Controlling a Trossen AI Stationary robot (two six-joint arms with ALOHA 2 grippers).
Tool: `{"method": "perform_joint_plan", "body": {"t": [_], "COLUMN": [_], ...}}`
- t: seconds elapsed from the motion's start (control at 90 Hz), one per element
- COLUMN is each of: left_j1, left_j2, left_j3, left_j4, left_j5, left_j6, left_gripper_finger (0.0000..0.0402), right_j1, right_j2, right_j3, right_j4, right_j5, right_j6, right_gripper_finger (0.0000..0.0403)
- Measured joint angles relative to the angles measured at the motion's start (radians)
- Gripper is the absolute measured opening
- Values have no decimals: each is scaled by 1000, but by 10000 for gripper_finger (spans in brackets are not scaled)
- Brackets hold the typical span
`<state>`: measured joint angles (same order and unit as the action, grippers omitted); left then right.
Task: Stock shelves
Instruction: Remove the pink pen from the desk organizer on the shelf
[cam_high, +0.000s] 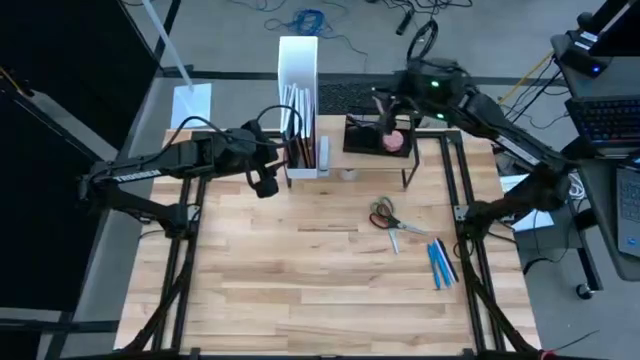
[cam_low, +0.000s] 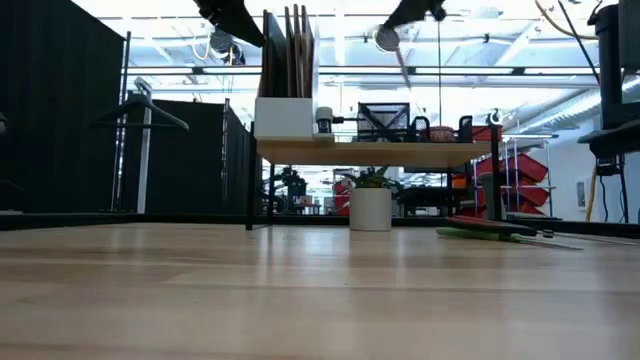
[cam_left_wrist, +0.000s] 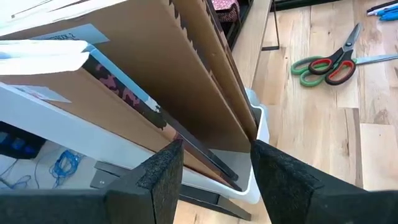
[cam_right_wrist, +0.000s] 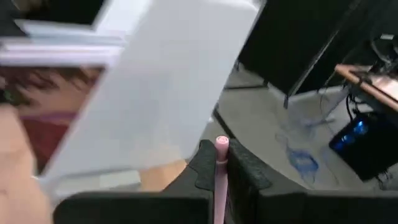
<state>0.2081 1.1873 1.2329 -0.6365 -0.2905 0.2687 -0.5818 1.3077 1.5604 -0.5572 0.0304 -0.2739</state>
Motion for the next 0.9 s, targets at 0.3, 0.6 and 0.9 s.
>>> {"method": "perform_joint_plan", "body": {"t": [0.3,0.6,0.9], "left_j1": [0,0,0], "left_j2": [0,0,0], "left_j3": [0,0,0], "left_j4": [0,0,0], "left_j5": [0,1,2], "left_j6": [1,0,0], "left_gripper_finger": [176,176,176], "right_j1": [109,315,546], "right_j2": [-121,-106,-108], "right_j3": [1,-168,-628], "right_j4": [-290,-650,-397], "right_j5": [-2,-6,-11], "right_j6": [251,654,1112], "right_gripper_finger": [1,2,3]}}
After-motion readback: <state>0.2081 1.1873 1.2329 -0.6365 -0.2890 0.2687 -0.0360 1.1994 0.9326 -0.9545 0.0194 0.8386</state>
